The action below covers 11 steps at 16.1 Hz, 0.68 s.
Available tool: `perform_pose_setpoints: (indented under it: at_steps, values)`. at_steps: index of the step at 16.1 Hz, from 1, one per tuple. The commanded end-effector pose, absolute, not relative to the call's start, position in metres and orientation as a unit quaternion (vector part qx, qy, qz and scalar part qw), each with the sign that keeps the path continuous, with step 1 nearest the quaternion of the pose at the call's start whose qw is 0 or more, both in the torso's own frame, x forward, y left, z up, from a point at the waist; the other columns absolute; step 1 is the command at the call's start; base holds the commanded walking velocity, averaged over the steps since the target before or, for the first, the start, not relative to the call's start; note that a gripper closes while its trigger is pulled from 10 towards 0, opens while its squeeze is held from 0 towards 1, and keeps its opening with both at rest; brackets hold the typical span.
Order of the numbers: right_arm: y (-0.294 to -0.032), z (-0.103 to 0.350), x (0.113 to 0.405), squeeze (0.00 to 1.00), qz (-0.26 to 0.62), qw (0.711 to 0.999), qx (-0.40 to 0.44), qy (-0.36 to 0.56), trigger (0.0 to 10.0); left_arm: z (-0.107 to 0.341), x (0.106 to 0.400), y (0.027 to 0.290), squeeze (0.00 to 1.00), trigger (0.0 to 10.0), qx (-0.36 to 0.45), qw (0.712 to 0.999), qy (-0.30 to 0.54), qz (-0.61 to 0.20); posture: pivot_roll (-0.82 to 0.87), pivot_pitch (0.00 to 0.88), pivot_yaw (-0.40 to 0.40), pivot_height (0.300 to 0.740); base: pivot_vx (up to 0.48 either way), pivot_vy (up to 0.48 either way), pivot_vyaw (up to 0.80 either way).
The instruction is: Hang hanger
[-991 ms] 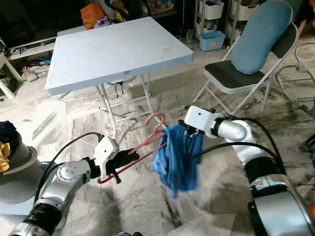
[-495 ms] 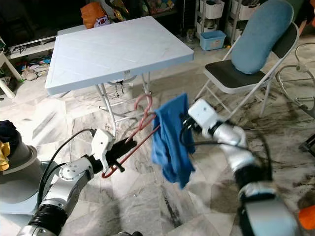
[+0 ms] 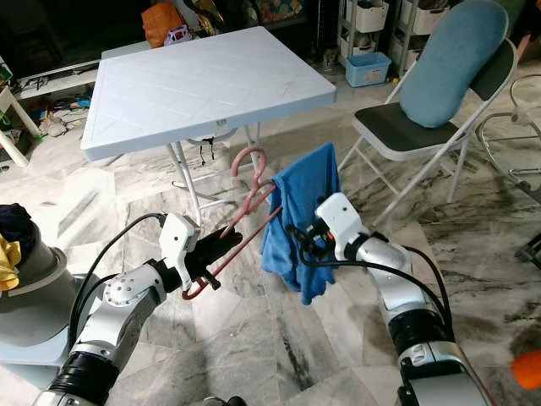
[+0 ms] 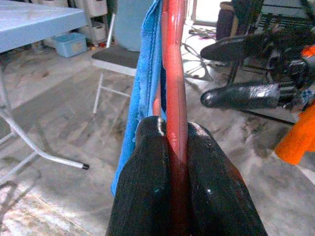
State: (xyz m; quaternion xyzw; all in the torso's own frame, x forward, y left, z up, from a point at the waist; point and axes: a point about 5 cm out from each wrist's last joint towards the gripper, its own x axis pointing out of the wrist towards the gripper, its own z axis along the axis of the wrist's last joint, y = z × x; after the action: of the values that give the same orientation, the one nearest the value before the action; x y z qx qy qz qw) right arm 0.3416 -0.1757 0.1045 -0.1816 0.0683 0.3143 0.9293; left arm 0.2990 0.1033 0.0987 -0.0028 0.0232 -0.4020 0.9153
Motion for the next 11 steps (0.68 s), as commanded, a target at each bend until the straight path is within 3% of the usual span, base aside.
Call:
perform_pose_setpoints:
  at_steps: [1,2,7,8,11]
  values:
    - [-0.172,0.108,0.342,0.89,0.324,0.927,-0.178,0.062,10.0,0.112,0.298,0.1,0.0,0.0,-0.007,0.91,-0.005,-0.415,-0.12,0.0,0.12,0.74,0.0,0.0,0.0]
    - [-0.169,0.104,0.342,0.0,0.316,0.93,-0.177,0.069,10.0,0.118,0.295,0.095,0.0,0.0,-0.014,0.902,-0.01,-0.432,-0.11,0.0,0.12,0.74,0.0,0.0,0.0]
    - [-0.166,0.105,0.352,0.0,0.249,0.948,-0.185,0.066,10.0,0.13,0.282,0.09,0.0,0.0,-0.032,0.877,-0.015,-0.479,-0.11,0.0,0.117,0.74,0.0,0.0,0.0]
    - [-0.168,0.11,0.356,0.0,0.225,0.956,-0.179,0.054,0.0,0.13,0.28,0.09,0.0,0.0,-0.031,0.876,-0.012,-0.481,-0.1,0.0,0.114,0.74,0.0,0.0,0.0]
    - [-0.183,0.123,0.362,0.0,0.191,0.967,-0.164,0.038,0.0,0.124,0.278,0.103,0.0,0.0,-0.023,0.884,0.005,-0.466,-0.1,0.0,0.107,0.74,0.0,0.0,0.0]
